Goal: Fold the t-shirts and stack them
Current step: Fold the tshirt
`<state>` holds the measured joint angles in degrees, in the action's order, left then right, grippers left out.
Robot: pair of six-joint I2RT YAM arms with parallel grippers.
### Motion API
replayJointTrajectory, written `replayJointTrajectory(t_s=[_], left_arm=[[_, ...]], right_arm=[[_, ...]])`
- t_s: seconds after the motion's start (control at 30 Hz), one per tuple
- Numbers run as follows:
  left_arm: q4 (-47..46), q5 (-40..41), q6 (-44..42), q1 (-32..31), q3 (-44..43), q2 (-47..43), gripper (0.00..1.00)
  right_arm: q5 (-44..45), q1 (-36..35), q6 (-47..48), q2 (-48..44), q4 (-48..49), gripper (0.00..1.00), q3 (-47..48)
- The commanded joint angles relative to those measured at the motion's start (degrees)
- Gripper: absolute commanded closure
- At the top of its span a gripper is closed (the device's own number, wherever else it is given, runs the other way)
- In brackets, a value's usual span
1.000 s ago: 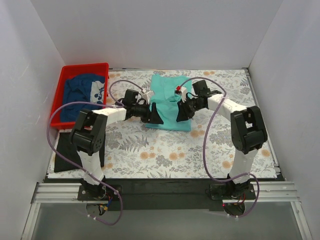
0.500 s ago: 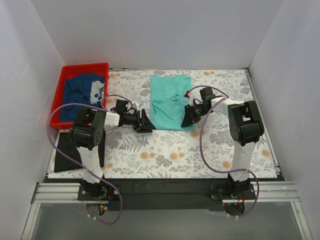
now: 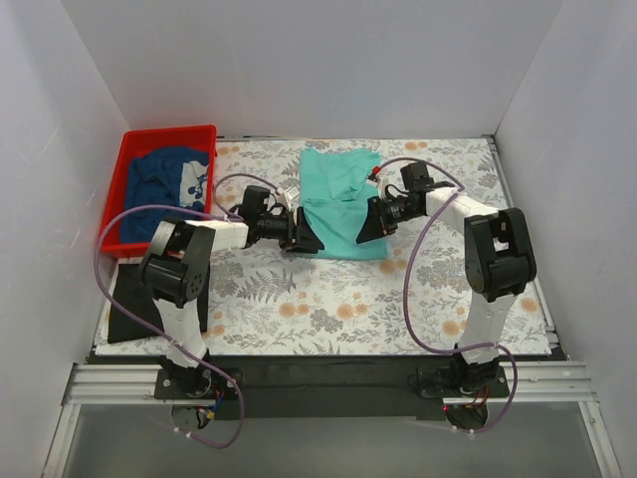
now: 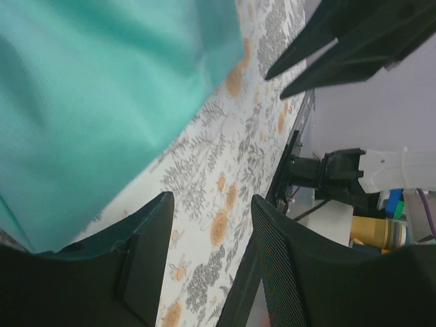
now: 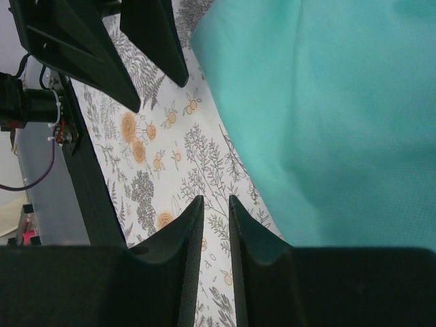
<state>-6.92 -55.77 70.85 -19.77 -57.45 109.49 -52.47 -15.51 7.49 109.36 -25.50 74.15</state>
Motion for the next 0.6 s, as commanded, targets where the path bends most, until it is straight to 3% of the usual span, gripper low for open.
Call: replayJointTrajectory(t_s=[0.0,0.17,0.33,0.5,0.57], left_arm=[[-0.6,4.6,1.7,0.3,-4.5,4.2,0.52],[2.9,7.2,-2.5,0.3,-7.1,9.6,0.52],[4.5,7.4,-4.1,0.8,-3.5,9.3,0.53],[5.0,5.8,-4.0,3.0,-0.9,5.5,0.53],[5.8,2.4,-7.8,3.1,-1.3,3.6,0.53]], right_arm=[[0.3,0.1,-1.4,3.3,1.1,0.72,-0.2],[1.2,2.5,-1.3,8.7,1.5,0.72,0.4],[2.5,4.3,-0.4,11.2,1.3,0.72,-0.6],[2.2,4.8,1.5,7.0,-1.3,0.72,-1.6],[2.4,4.8,4.0,4.9,-4.4,0.72,-0.9]])
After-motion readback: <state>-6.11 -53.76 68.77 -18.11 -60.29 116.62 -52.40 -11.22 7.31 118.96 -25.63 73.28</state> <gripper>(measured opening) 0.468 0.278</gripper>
